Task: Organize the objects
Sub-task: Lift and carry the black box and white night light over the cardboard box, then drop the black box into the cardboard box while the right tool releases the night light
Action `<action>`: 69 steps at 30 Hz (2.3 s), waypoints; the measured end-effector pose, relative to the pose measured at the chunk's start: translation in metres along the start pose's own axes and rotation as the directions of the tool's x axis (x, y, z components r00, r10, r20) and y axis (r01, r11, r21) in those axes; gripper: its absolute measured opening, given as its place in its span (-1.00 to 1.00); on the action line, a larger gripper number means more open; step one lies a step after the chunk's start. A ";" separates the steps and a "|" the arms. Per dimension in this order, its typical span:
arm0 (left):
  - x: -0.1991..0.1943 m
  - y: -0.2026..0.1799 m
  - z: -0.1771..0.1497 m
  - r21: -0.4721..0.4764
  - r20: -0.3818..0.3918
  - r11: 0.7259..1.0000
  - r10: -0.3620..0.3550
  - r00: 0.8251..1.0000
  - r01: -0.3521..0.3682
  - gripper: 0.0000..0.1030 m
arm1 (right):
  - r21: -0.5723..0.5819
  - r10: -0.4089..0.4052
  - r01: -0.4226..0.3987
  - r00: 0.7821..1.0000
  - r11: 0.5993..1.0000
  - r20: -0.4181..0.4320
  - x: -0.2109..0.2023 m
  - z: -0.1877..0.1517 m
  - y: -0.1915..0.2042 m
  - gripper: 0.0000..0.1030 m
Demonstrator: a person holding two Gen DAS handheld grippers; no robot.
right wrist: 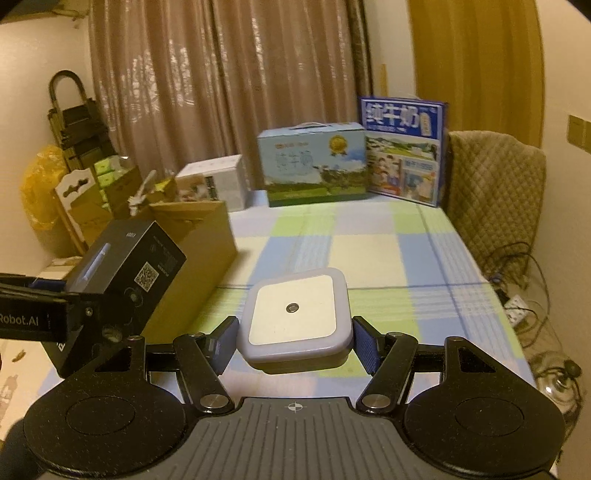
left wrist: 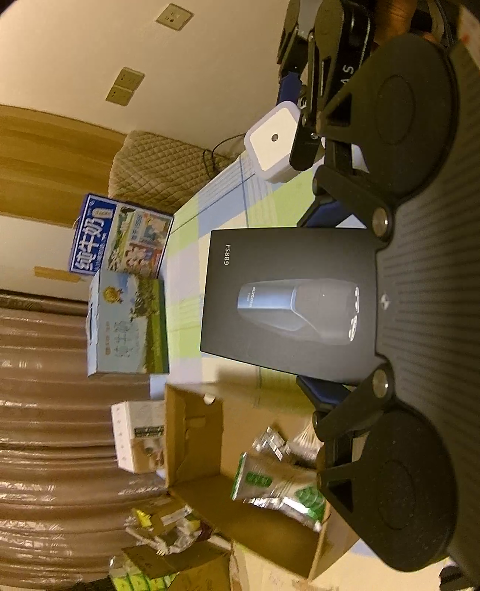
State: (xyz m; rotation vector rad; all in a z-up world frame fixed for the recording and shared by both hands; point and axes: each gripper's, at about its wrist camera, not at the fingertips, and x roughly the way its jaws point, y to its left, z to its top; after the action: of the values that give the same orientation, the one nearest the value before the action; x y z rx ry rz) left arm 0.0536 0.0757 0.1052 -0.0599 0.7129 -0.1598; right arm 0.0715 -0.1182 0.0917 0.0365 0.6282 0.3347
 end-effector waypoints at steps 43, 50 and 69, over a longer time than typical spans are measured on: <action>0.017 0.182 0.062 0.039 -0.063 0.977 0.211 0.975 -0.209 0.50 | -0.176 0.221 -0.229 0.973 0.957 -0.065 0.125 0.081 0.153 0.21; 0.036 0.197 0.066 0.020 -0.076 0.979 0.202 0.976 -0.201 0.52 | -0.186 0.227 -0.240 0.970 0.953 -0.089 0.140 0.077 0.166 0.21; 0.029 0.229 0.048 -0.055 -0.079 0.974 0.216 0.973 -0.221 0.66 | -0.170 0.229 -0.246 0.967 0.954 -0.113 0.150 0.073 0.170 0.21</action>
State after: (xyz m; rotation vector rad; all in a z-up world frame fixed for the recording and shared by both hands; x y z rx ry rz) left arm 0.1355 0.2965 0.0975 -0.0362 0.7917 0.0723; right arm 0.1772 0.0948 0.0885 -0.0812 0.6840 0.6296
